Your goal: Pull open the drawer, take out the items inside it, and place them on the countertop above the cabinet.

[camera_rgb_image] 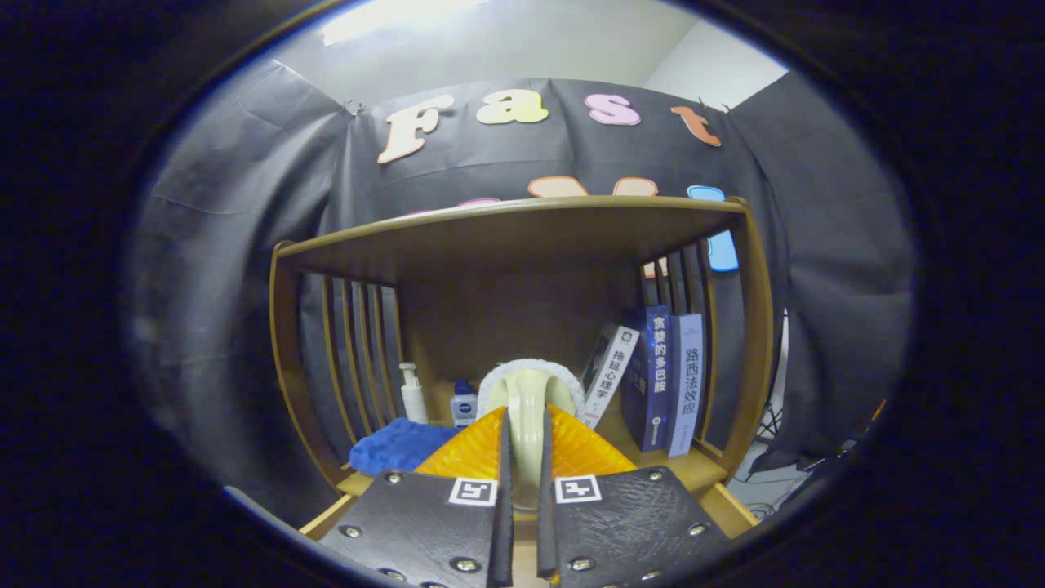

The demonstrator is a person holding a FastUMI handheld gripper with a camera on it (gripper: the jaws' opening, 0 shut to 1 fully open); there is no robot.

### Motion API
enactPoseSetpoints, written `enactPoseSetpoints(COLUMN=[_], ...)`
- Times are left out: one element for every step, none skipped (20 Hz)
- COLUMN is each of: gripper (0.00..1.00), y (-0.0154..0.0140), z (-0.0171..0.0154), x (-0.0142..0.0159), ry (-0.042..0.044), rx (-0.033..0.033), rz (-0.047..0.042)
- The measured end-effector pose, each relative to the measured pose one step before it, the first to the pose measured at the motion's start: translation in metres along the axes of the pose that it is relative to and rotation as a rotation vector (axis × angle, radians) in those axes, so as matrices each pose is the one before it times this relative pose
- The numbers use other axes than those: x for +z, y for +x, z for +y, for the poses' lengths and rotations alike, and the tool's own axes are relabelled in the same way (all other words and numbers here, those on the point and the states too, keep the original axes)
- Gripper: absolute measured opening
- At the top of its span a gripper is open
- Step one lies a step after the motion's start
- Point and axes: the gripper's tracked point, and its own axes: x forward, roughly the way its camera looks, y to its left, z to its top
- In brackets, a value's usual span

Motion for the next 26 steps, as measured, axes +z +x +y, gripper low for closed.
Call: enactPoseSetpoints(gripper=[0.11, 0.12, 0.12, 0.12, 0.12, 0.12, 0.12, 0.12, 0.12, 0.12, 0.12, 0.11, 0.12, 0.12, 0.12, 0.12, 0.12, 0.12, 0.12, 0.12, 0.12, 0.12, 0.12, 0.14, 0.16, 0.2], y=[0.01039, 0.00951, 0.01151, 0.01146, 0.01134, 0.01085, 0.00933, 0.00822, 0.00754, 0.00911, 0.00889, 0.00762, 0.00784, 0.01102, 0.00271, 0.00512, 0.00997, 0.00572, 0.00206, 0.00238, 0.00162, 0.00093, 0.00038, 0.0023, -0.00519, -0.00094], z=[0.00248, 0.00205, 0.00221, 0.00039, 0.00088, 0.00194, -0.00143, 0.00039, 0.0045, 0.002, -0.00389, -0.0029, 0.00369, 0.00067, -0.00187, -0.00125, -0.00213, -0.00078, -0.00059, -0.0008, -0.00089, -0.00177, -0.00022, 0.00083, 0.00031, -0.00484], x=[-0.003, -0.00622, -0.00772, -0.00908, -0.01058, -0.01253, -0.01415, -0.01702, -0.01465, -0.0146, -0.01405, -0.01642, 0.00804, -0.00339, -0.0056, -0.00029, -0.00305, -0.00368, -0.00049, 0.00045, 0.00063, 0.00172, 0.00029, 0.00022, -0.00186, -0.00208], ry=[-0.00286, 0.00151, 0.00183, -0.00794, -0.01282, -0.01493, -0.0121, 0.00219, 0.01752, 0.00185, -0.01325, -0.02376, 0.00566, -0.00731, -0.006, 0.00238, 0.01651, 0.0301, 0.02403, 0.01103, -0.00664, -0.0172, -0.01548, -0.01202, -0.01544, -0.01109], rx=[0.00226, -0.00143, 0.00003, -0.00706, -0.00123, -0.00206, -0.01599, -0.00677, 0.00016, -0.00109, -0.0088, -0.00484, 0.01516, 0.00559, -0.00039, 0.00247, -0.00173, 0.00262, -0.00148, -0.00454, -0.00717, -0.01375, -0.0093, -0.00519, -0.00138, -0.02617], rz=[0.00708, 0.01772, 0.02065, 0.0232, 0.0247, 0.02992, 0.033, 0.0484, 0.03344, 0.03176, 0.03235, 0.04512, -0.06351, -0.00364, 0.00141, -0.00135, 0.00469, 0.01768, 0.01156, -0.00042, -0.00552, -0.01621, -0.01099, -0.00429, 0.00881, 0.00759])
